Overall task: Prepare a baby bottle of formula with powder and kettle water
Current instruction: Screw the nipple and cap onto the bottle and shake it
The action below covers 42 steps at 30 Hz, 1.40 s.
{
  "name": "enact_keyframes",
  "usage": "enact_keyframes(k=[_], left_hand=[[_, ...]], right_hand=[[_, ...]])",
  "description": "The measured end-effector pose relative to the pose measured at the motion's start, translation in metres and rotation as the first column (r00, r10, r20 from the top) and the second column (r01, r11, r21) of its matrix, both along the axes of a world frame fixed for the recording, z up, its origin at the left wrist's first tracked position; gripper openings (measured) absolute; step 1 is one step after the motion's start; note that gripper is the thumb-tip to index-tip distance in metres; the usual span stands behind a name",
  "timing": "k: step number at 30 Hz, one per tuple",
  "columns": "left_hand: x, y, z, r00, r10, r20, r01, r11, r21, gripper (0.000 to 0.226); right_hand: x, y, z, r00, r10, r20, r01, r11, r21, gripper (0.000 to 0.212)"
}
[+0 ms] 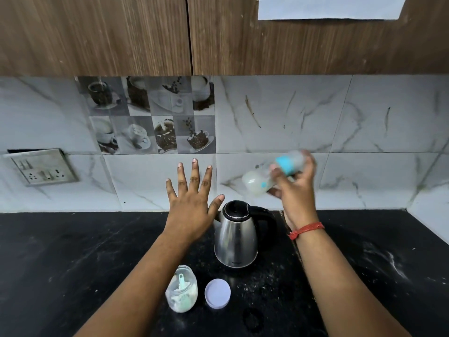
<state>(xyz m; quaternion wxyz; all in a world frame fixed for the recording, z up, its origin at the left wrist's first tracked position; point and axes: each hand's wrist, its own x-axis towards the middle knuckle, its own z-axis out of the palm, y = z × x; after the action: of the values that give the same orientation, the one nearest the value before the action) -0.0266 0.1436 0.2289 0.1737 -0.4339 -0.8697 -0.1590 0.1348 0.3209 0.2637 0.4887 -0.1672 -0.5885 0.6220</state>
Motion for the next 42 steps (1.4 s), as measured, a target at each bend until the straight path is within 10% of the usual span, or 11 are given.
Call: enact_keyframes(k=[21, 42], left_hand=[[0.002, 0.002, 0.022, 0.999, 0.026, 0.037, -0.027, 0.999, 0.026, 0.082], [0.003, 0.007, 0.027, 0.999, 0.008, 0.034, -0.01, 0.998, 0.056, 0.081]], right_hand=[[0.01, 0.007, 0.02, 0.977, 0.187, 0.103, -0.19, 0.982, 0.014, 0.073], [0.007, 0.012, 0.018, 0.999, 0.03, -0.011, -0.03, 0.998, -0.047, 0.066]])
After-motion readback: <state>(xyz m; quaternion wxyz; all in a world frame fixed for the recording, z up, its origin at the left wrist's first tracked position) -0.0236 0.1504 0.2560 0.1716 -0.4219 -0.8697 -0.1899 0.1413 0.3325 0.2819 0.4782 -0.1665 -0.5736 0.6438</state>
